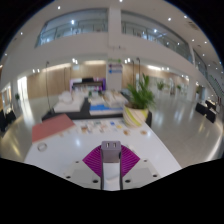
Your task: Unplug charger
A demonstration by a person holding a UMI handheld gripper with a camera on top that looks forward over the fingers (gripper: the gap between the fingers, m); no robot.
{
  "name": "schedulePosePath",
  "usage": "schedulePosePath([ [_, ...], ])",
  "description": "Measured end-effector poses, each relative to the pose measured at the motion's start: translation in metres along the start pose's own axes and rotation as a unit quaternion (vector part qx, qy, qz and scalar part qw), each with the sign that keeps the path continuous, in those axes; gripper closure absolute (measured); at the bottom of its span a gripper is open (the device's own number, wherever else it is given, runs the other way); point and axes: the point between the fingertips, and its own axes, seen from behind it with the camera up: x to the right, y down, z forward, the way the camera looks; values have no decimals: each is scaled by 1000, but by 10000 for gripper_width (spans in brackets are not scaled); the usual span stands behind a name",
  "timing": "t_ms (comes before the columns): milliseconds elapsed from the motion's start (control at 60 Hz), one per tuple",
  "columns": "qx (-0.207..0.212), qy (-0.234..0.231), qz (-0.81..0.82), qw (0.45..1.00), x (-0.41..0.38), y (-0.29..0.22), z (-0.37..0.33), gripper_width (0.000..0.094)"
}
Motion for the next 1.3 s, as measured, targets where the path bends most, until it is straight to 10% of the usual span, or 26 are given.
schedulePosePath([
  [167,-139,35,-44,989,93,104,16,732],
  [367,-196,22,-85,977,119,162,55,627],
  [500,-180,19,-96,979,121,143,54,72],
  [983,-183,-3,-24,983,75,44,-217,82],
  [1300,-181,1,-33,983,71,54,-247,84],
])
